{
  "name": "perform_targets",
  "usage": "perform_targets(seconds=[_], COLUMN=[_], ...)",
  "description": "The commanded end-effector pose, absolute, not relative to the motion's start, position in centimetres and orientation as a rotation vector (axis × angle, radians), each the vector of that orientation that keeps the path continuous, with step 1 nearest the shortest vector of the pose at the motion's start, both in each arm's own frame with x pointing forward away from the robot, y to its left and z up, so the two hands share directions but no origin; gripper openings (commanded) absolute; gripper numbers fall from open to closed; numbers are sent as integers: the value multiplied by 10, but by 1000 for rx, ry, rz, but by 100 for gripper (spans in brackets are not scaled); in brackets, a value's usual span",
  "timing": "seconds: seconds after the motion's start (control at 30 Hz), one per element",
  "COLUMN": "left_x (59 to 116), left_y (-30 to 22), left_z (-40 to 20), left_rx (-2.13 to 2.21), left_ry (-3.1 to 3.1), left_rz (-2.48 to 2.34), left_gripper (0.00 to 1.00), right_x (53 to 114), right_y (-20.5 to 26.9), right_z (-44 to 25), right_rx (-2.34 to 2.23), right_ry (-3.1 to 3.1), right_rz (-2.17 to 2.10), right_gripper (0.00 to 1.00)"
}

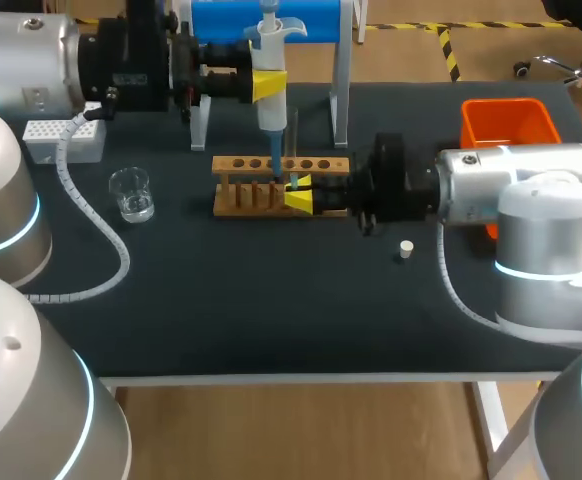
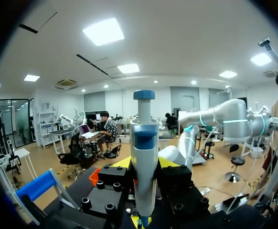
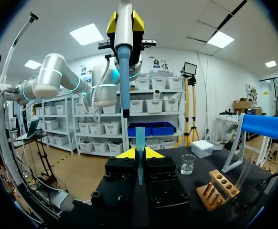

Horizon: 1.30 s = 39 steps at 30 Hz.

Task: Invert the test tube, pick up the pipette, mount the tip to pipette, aspirate from beaker and dispense into the tube, eject the tip, return the pipette, and cap with the stopper.

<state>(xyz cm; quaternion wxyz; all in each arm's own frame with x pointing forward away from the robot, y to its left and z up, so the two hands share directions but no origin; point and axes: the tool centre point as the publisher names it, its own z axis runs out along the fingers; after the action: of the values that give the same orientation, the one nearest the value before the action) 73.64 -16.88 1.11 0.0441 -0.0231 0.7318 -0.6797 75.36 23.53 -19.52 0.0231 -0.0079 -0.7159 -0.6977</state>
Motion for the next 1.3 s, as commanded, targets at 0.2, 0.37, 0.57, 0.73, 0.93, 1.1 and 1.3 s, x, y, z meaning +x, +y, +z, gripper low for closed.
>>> perform_targets(seconds=[0.2, 0.37, 0.57, 0.73, 0.93, 1.1, 1.3], left_x=[735, 735, 735, 735, 735, 735, 735], left_y=[-168, -168, -168, -168, -168, -168, -168], left_z=[11, 11, 11, 11, 11, 11, 11], left_rx=[-71, -71, -71, -71, -71, -71, -71], left_ry=[2237, 2237, 2237, 2237, 2237, 2237, 2237], left_rz=[-2077, -2077, -2077, -2077, -2077, -2077, -2077], left_gripper=[0, 0, 0, 0, 0, 0, 0], right_x=[742, 738, 737, 736, 734, 733, 733], right_y=[246, 253, 258, 260, 258, 258, 258], right_z=[-193, -192, -192, -190, -187, -183, -183], right_rx=[-37, -62, -67, -66, -69, -59, -51], right_ry=[-2215, -2198, -2189, -2189, -2193, -2195, -2200], right_rz=[-2158, -2152, -2151, -2153, -2162, -2172, -2171], right_gripper=[0, 0, 0, 0, 0, 0, 0])
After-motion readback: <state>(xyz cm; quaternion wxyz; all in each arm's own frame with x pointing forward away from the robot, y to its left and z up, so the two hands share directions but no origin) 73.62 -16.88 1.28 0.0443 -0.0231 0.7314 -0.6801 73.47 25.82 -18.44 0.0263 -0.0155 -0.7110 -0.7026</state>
